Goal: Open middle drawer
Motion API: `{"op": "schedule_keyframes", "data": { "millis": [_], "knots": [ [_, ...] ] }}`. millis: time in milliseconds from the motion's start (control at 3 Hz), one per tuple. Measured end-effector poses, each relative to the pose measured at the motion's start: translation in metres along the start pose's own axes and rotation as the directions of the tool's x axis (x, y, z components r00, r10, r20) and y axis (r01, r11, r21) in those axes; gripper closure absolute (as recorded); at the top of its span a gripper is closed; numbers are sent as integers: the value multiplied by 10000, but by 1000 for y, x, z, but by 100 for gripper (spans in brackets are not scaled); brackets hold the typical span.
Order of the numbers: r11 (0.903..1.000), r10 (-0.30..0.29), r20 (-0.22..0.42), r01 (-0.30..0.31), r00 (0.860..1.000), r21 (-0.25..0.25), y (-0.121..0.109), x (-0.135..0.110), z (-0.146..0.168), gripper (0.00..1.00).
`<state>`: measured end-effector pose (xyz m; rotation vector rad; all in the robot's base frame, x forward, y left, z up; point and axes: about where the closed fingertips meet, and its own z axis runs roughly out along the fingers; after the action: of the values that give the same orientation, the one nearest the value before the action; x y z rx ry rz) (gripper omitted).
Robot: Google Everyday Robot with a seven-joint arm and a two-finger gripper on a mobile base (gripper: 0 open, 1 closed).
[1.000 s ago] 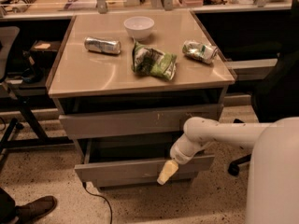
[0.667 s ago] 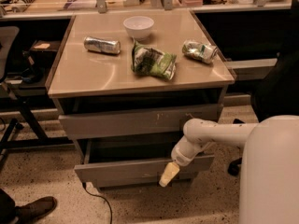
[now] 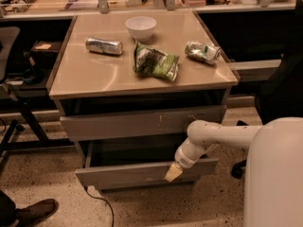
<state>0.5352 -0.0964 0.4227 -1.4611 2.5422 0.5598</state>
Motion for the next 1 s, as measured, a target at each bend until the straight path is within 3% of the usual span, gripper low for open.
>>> {"op": "schedule_keyframes", "data": {
  "millis": [667, 1000],
  "knots": [
    [10000, 0, 0, 0, 10000, -1, 0, 0, 0, 88],
    [10000, 0, -1, 0, 10000, -3, 0, 0, 0, 100]
  ]
}}
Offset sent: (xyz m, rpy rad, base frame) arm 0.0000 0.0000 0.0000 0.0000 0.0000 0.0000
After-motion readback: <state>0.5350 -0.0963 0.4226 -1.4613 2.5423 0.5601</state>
